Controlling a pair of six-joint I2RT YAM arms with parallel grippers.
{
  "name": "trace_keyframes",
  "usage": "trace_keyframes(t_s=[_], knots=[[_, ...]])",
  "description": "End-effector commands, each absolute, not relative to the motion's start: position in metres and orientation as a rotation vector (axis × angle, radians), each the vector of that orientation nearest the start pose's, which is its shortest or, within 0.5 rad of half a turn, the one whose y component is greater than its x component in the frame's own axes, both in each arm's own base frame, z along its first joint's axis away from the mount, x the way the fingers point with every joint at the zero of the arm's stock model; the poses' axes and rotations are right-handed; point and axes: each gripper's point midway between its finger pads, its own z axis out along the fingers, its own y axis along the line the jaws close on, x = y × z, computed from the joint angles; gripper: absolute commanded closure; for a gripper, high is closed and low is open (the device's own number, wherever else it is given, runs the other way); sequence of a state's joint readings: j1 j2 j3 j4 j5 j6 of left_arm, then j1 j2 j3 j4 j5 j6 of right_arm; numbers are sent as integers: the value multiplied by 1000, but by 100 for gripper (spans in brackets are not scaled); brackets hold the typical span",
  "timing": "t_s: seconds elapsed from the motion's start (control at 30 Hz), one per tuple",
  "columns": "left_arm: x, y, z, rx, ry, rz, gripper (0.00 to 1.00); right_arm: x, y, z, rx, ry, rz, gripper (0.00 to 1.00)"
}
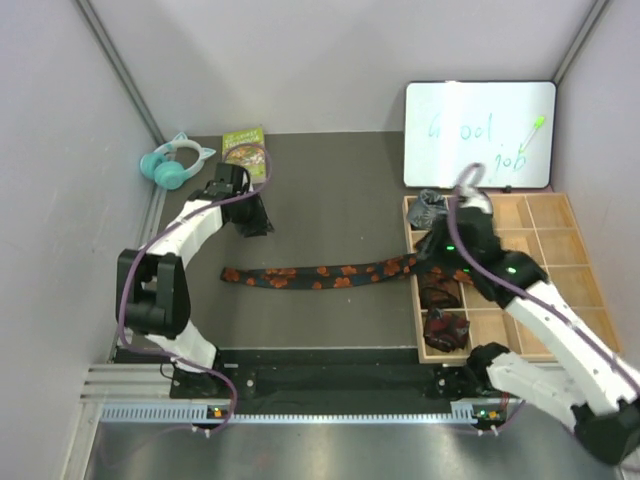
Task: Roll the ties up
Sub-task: Flatten out the tie at the center of the board.
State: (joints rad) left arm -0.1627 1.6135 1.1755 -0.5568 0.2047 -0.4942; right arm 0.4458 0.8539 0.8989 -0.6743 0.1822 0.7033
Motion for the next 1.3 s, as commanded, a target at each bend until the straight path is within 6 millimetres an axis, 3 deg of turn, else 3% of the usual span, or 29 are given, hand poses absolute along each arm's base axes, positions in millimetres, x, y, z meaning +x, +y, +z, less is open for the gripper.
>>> trace_keyframes(t_s=[0.0,0.03,0.07,0.1,0.13,0.17,0.2,0.23,0.27,0.3,0.43,0.87,1.27], knots=[[388,-149,116,-162,2560,-665,71,231,224,190,139,2308,603,78],[388,-154,115,-125,2565,-674,73,230,242,186,124,2333,626,81],[392,-159,117,-99,2560,-684,74,231,258,164,98,2394,606,85],[389,-165,108,-74,2594,-687,76,225,286,163,42,2396,690,89],[392,-167,108,-49,2595,-678,76,224,299,157,34,2411,716,90],[391,-168,99,-48,2623,-666,78,221,312,134,2,2470,693,91],[390,-172,97,-39,2633,-674,79,223,327,137,-15,2465,715,91],[389,-174,93,-31,2644,-686,80,220,338,133,-40,2478,714,91],[387,-176,87,-27,2663,-693,80,218,347,112,-65,2529,680,91],[384,-179,84,-16,2674,-705,80,221,357,115,-72,2524,697,91],[375,-183,67,-8,2721,-700,81,223,383,93,-76,2568,717,94],[355,-200,42,10,2803,-698,82,214,405,44,-79,2676,694,96],[325,-199,19,35,2905,-636,84,228,399,31,-38,2668,585,96]])
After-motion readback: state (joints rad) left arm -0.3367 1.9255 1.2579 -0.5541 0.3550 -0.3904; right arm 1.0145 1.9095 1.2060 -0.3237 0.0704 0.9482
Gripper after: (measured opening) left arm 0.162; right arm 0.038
